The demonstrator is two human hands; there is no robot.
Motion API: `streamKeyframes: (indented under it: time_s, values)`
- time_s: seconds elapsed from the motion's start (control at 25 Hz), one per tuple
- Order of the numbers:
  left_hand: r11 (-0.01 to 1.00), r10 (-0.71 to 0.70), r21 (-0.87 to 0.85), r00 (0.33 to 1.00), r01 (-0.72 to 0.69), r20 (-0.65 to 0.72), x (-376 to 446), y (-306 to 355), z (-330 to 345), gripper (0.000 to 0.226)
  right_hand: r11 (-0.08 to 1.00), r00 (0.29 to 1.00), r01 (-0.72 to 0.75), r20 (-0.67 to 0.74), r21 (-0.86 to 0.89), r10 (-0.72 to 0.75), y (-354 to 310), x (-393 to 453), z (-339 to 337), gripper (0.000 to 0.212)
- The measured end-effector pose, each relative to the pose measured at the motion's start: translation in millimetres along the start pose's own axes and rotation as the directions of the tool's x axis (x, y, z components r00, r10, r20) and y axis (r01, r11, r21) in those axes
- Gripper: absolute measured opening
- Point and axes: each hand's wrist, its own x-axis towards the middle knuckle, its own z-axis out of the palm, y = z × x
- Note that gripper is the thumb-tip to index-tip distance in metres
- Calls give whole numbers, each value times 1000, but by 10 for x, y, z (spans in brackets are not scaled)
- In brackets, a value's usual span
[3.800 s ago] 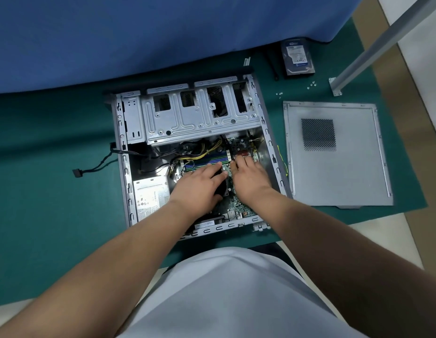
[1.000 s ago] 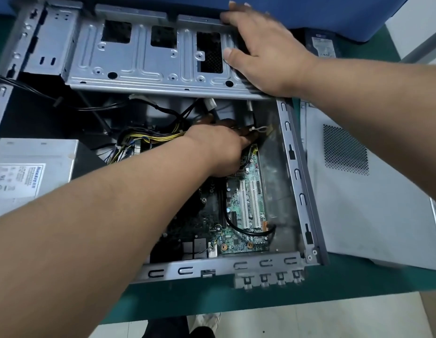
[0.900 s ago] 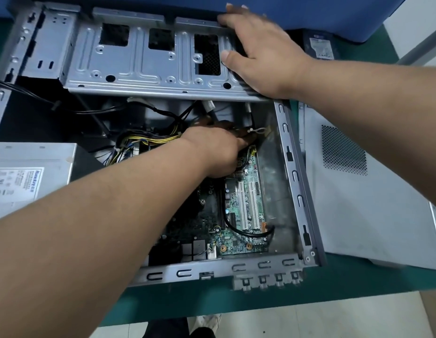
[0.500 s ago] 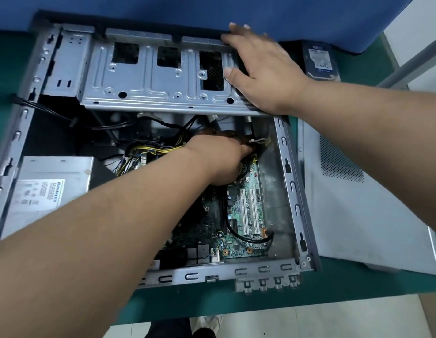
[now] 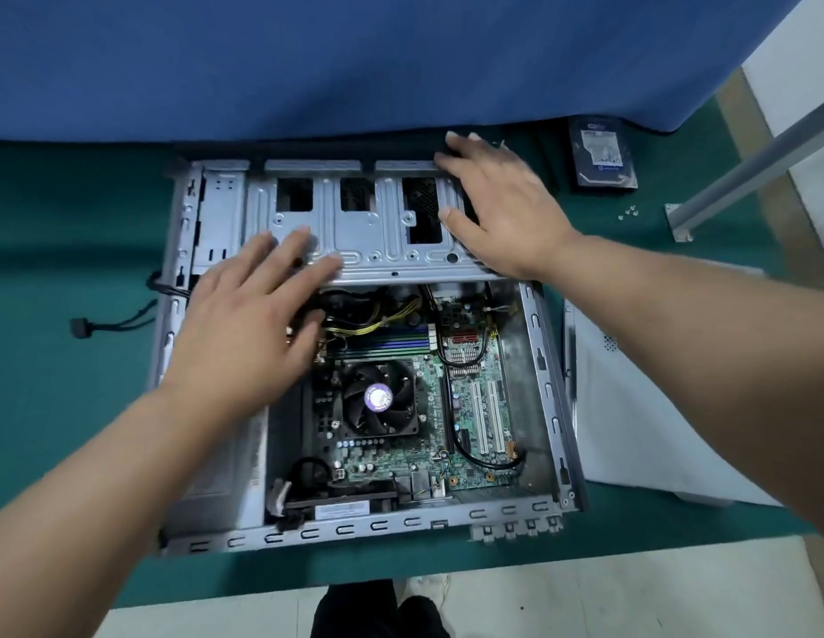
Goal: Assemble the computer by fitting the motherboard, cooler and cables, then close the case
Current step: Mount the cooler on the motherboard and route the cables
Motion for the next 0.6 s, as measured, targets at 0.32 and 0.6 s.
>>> streamKeyframes:
  time_s: [0.32, 0.6]
  values:
    - [997, -36, -73, 997, 41, 66, 59, -37, 35, 55, 878, 928, -369, 74, 306, 364, -339, -560, -18, 67]
    - [994, -87, -61, 993, 92, 78, 197, 53, -51, 60, 596, 744, -659, 277, 459, 609, -760, -1308, -40, 86]
